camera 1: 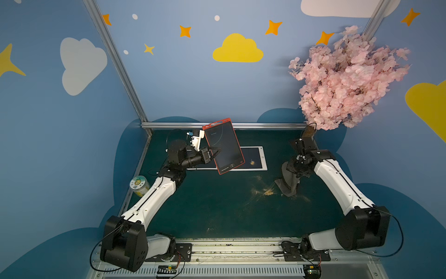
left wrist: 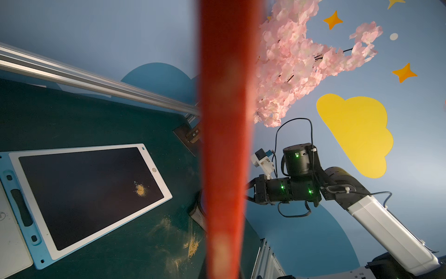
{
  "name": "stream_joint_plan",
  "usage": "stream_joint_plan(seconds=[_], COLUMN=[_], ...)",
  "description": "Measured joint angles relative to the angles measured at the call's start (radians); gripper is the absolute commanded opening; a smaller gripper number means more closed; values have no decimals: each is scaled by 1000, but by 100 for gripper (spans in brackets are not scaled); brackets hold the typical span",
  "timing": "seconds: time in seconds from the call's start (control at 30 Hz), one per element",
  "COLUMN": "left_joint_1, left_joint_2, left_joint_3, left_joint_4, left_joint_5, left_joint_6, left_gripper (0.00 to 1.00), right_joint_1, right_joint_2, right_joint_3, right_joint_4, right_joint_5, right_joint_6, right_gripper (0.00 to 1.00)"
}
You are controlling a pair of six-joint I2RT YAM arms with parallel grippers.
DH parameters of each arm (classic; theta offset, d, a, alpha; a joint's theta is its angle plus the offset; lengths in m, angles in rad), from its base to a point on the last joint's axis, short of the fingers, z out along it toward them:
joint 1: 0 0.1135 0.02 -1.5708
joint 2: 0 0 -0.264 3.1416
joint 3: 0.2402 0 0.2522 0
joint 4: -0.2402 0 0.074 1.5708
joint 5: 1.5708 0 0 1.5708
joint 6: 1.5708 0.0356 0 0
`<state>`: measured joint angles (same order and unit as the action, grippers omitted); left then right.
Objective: Wipe the drawing tablet
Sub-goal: Place the cleaning item at the center of the board.
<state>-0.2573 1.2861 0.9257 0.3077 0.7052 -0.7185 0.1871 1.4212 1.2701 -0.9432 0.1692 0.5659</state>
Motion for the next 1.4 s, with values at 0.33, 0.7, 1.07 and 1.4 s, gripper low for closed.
stream_joint_plan(seconds=[0.33, 0.7, 1.07, 1.4], left_joint_1=[9, 35, 35, 29], left_joint_2=[50, 59, 56, 103], left_joint_3=[0, -8, -8, -58], left_joint_4=[28, 95, 105, 329], left_joint_5=[92, 167, 171, 51], left_joint_6=[11, -45, -66, -267], left_gripper=[3, 3, 3, 3], right_joint_1=[-124, -23, -48, 203], right_joint_2=[-270, -40, -68, 19], right_joint_3=[-89, 8, -163, -301], right_joint_4=[55, -97, 383, 1219], right_joint_5=[-67, 259, -626, -1178], right_joint_6=[24, 86, 108, 454], right_gripper=[95, 95, 55, 56])
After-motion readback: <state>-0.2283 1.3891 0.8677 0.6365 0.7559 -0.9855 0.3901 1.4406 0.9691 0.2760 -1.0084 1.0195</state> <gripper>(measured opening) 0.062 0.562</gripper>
